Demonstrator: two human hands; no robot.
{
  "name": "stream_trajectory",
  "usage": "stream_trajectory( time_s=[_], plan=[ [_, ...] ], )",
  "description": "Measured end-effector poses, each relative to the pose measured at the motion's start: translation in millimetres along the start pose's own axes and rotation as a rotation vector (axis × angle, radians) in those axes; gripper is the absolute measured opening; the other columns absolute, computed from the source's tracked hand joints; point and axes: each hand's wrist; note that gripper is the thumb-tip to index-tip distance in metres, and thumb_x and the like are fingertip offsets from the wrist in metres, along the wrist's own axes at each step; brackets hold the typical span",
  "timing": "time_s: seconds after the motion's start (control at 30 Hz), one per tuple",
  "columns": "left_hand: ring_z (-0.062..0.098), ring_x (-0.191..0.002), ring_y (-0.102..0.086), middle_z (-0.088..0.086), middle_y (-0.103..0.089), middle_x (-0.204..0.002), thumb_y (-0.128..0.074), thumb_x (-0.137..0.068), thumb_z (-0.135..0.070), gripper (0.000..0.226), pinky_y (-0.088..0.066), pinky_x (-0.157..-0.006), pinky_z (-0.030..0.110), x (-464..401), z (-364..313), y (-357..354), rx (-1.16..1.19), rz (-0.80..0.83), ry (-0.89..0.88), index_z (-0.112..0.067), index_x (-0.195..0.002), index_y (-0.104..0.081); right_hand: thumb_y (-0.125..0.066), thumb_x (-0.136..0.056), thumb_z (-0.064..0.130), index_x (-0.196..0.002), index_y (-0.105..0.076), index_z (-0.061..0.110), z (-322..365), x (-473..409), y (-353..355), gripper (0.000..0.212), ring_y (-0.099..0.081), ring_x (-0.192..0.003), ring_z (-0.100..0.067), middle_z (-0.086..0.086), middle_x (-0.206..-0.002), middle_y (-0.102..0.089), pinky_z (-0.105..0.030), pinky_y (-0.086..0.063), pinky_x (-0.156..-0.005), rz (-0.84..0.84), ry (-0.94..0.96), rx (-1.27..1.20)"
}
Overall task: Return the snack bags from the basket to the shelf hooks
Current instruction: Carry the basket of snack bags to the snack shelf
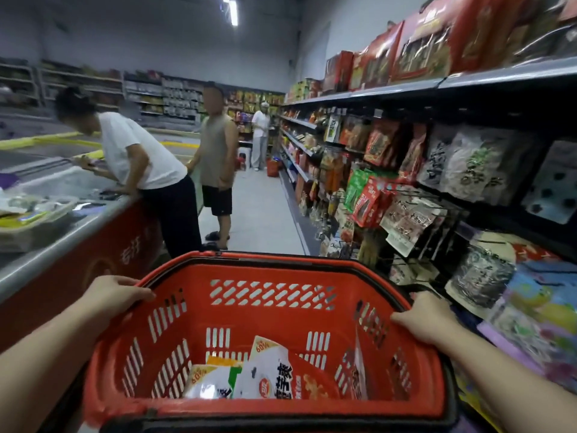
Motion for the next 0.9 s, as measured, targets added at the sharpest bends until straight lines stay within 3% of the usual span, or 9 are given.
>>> stream_trajectory(
  time_s=[0.1, 0.2, 0.27, 0.33, 0.43, 0.53, 0.63, 0.73, 0.9],
  plan=[
    [0.022, -0.049, -0.06, 0.014, -0.068, -0.061, -0.081, -0.067, -0.001, 0.025, -0.055, -0.056, 0.025, -80.8, -33.9, -27.2, -0.01, -0.002, -0.018, -0.003, -0.091, -0.076, -0.075, -0.076, 0.032, -0.078, -0.061, 0.018, 38.5, -73.0, -8.9, 0.02, -0.057, -0.065, -0.018, 0.001, -0.069, -0.061, -0.026, -0.044, -0.057, 0.002, -0.038, -0.012],
    [0.012, -0.027, -0.053, 0.005, -0.06, -0.038, -0.076, -0.071, 0.005, 0.021, -0.042, -0.03, 0.013, -150.2, -67.9, -54.9, 0.024, 0.007, -0.013, -0.006, -0.089, -0.072, -0.075, -0.071, 0.038, -0.096, -0.066, 0.015, 71.5, -154.7, -17.7, 0.034, -0.062, -0.074, -0.024, -0.005, -0.084, -0.068, -0.028, -0.048, -0.062, -0.037, -0.046, 0.001],
    [0.012, -0.025, -0.052, 0.008, -0.062, -0.039, -0.076, -0.071, 0.006, 0.023, -0.042, -0.028, 0.015, -201.5, -87.9, -75.6, 0.042, 0.003, -0.011, -0.003, -0.092, -0.072, -0.075, -0.071, 0.039, -0.095, -0.062, 0.01, 92.9, -210.8, -24.2, 0.041, -0.06, -0.075, -0.026, -0.007, -0.089, -0.068, -0.029, -0.046, -0.061, -0.055, -0.066, -0.002],
    [0.016, -0.031, -0.058, 0.012, -0.066, -0.047, -0.076, -0.07, 0.005, 0.026, -0.048, -0.034, 0.018, -255.7, -103.8, -98.6, 0.05, 0.001, -0.015, -0.002, -0.095, -0.073, -0.075, -0.072, 0.04, -0.087, -0.058, 0.009, 114.4, -266.9, -29.7, 0.038, -0.059, -0.075, -0.026, -0.007, -0.086, -0.066, -0.029, -0.04, -0.056, -0.059, -0.077, 0.001],
    [0.024, -0.048, -0.064, 0.017, -0.071, -0.058, -0.078, -0.068, 0.004, 0.025, -0.055, -0.056, 0.028, -335.9, -121.5, -139.2, 0.041, 0.0, -0.01, -0.003, -0.093, -0.075, -0.074, -0.075, 0.039, -0.072, -0.05, 0.016, 143.3, -355.9, -42.9, 0.033, -0.053, -0.062, -0.017, 0.0, -0.069, -0.054, -0.027, -0.033, -0.046, -0.047, -0.065, 0.005],
    [0.025, -0.055, -0.062, 0.02, -0.071, -0.067, -0.077, -0.069, 0.004, 0.023, -0.053, -0.066, 0.031, -414.0, -139.5, -181.1, 0.047, -0.023, 0.008, -0.001, -0.091, -0.076, -0.073, -0.076, 0.04, -0.078, -0.055, 0.016, 172.6, -452.5, -58.1, 0.03, -0.055, -0.063, -0.016, 0.001, -0.071, -0.057, -0.023, -0.031, -0.043, -0.006, -0.029, 0.023],
    [0.022, -0.056, -0.062, 0.014, -0.069, -0.063, -0.077, -0.069, 0.004, 0.021, -0.047, -0.056, 0.025, -489.8, -163.1, -218.7, 0.036, -0.044, 0.015, 0.0, -0.09, -0.076, -0.073, -0.076, 0.039, -0.102, -0.06, 0.01, 203.7, -543.6, -72.4, 0.041, -0.061, -0.074, -0.022, -0.001, -0.082, -0.063, -0.027, -0.041, -0.051, 0.029, -0.036, -0.003],
    [0.021, -0.052, -0.062, 0.008, -0.067, -0.055, -0.078, -0.067, 0.004, 0.023, -0.046, -0.052, 0.023, -571.0, -187.1, -253.0, 0.053, -0.044, 0.035, 0.001, -0.09, -0.075, -0.074, -0.077, 0.038, -0.125, -0.052, 0.009, 238.4, -627.9, -85.4, 0.06, -0.063, -0.078, -0.021, -0.002, -0.09, -0.064, -0.027, -0.047, -0.06, 0.054, -0.043, -0.019],
    [0.016, -0.032, -0.057, 0.003, -0.063, -0.041, -0.074, -0.07, 0.01, 0.014, -0.042, -0.032, 0.014, -718.8, -218.5, -306.5, 0.102, -0.019, 0.051, 0.001, -0.08, -0.072, -0.073, -0.077, 0.04, -0.131, -0.051, 0.012, 304.2, -767.3, -114.9, 0.065, -0.066, -0.086, -0.021, -0.004, -0.098, -0.067, -0.026, -0.047, -0.06, 0.053, -0.052, 0.012]
  ],
)
Point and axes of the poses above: each hand's wrist, its own x-axis away from the middle knuckle, its own y-axis out of the back of the hand, z = x × y
